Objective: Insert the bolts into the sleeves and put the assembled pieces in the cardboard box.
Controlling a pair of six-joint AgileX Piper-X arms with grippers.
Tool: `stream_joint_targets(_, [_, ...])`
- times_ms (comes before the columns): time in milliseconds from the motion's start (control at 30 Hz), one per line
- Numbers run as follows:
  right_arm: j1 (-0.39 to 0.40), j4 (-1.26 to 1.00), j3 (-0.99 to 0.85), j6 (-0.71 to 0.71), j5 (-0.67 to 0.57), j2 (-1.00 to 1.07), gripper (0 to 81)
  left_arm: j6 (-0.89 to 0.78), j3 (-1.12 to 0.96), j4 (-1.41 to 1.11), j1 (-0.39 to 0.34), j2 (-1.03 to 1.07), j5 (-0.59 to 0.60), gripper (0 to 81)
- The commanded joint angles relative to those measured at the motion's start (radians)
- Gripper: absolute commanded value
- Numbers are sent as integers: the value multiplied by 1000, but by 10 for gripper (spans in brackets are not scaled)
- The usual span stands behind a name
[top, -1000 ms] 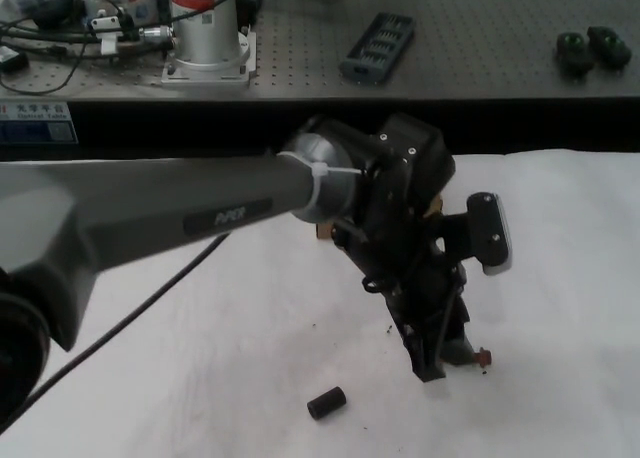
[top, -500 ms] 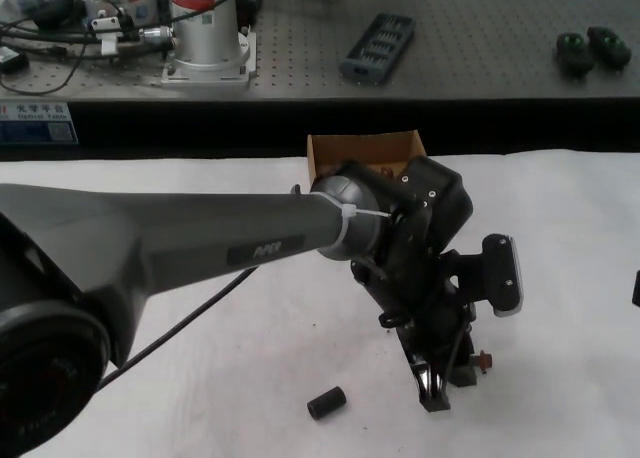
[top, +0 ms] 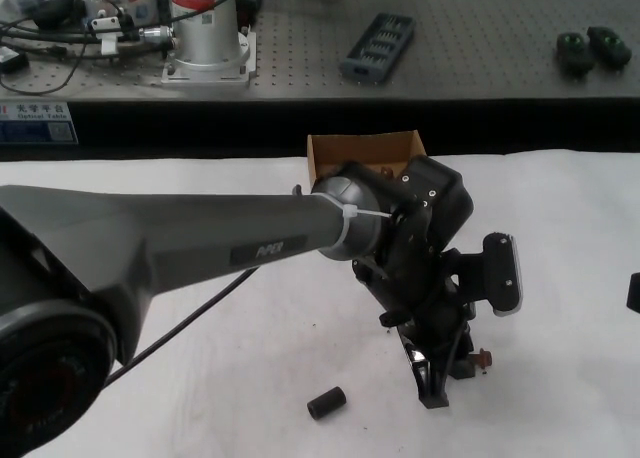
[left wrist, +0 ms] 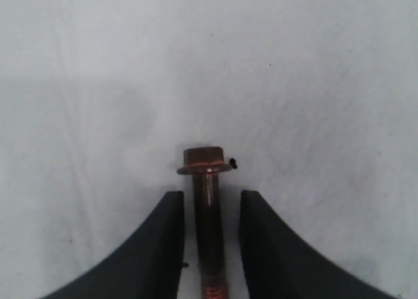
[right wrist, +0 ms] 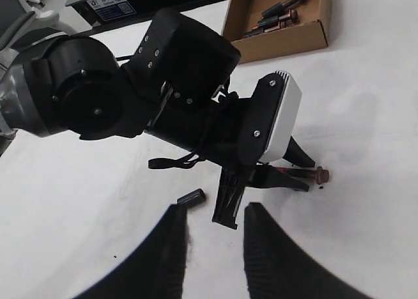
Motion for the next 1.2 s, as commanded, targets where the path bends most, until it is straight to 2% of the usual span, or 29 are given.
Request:
stream_joint_targets(0, [-4, -1, -13, 1, -12, -7, 232, 8, -2, 45, -9, 25, -42, 222])
stream_joint_targets(200, [-4, -1, -13, 1, -12, -7, 232, -12, -11, 45, -18, 22, -75, 220])
stream_joint_targets(433, [-4, -1, -13, 1, -12, -7, 232, -28, -79, 59, -20, 18, -143, 70])
stream_joint_targets(667, [-4, -1, -13, 1, -12, -7, 232, -68, -117, 89, -20, 10, -197, 62])
stream_joint_targets(800, [-4, 5, -13, -33, -11, -7, 232, -229, -117, 69, 9, -5, -180, 62])
stream_joint_targets(933, [-4, 30, -13, -55, -3, -7, 232, -525, -117, -7, 87, -43, 41, 62])
stream_joint_targets(1033, [-4, 53, -13, -55, 2, -7, 232, -728, -117, -131, 150, -79, 95, 62])
stream_joint_targets(1167, [-4, 66, 1, -36, 20, 0, 232, -781, -117, -189, 213, -154, 108, 62])
